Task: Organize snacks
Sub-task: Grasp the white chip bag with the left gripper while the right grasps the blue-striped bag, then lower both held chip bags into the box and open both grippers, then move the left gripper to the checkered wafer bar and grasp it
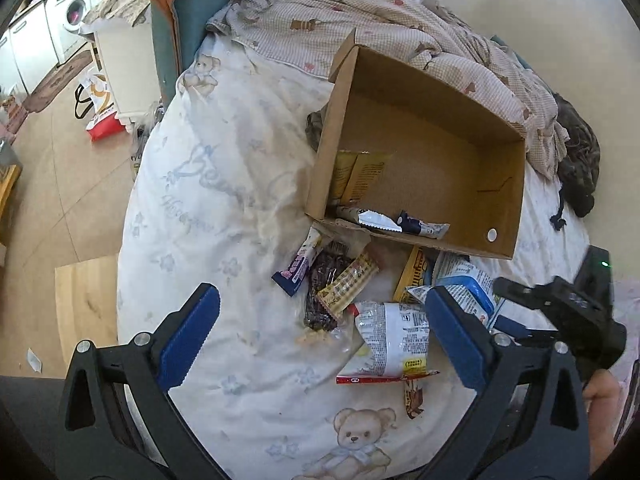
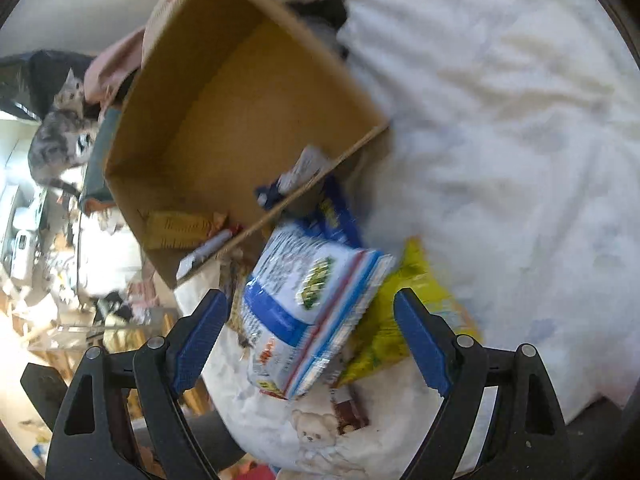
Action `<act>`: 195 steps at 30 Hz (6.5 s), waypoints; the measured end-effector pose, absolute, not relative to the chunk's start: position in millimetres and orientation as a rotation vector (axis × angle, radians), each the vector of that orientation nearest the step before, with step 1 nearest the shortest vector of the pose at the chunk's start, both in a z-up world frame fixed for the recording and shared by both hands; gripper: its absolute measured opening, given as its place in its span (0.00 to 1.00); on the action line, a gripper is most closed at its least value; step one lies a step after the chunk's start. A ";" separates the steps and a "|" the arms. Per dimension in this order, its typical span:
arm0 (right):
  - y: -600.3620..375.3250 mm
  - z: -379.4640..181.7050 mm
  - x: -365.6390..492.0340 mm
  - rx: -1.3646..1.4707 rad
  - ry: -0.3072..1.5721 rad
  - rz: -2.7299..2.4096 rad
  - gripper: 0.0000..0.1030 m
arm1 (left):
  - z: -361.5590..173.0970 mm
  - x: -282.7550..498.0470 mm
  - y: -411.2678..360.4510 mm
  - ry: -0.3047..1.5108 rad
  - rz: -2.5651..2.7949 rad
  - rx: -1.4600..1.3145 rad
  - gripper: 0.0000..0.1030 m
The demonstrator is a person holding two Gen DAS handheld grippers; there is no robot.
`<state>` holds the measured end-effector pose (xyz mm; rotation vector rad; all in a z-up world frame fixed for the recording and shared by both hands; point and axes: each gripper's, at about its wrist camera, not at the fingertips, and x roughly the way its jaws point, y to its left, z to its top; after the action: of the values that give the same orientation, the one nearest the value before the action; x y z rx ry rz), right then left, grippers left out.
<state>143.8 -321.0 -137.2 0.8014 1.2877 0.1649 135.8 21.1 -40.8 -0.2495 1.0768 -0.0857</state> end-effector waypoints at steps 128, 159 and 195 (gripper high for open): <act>-317.7 -50.2 229.6 0.414 0.948 0.187 0.62 | -18.7 265.6 -48.3 0.867 -0.193 -0.143 0.89; -316.6 -45.5 122.6 0.464 1.005 0.192 0.83 | -32.3 164.8 20.1 0.974 -0.032 -0.175 0.89; -316.5 -76.6 80.7 0.436 1.117 0.136 0.83 | -140.1 160.6 -89.8 1.208 -0.217 0.291 0.22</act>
<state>80.7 -316.5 -76.6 0.4360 1.1170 0.1361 160.6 -89.8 -140.1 0.2908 1.2076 -0.2169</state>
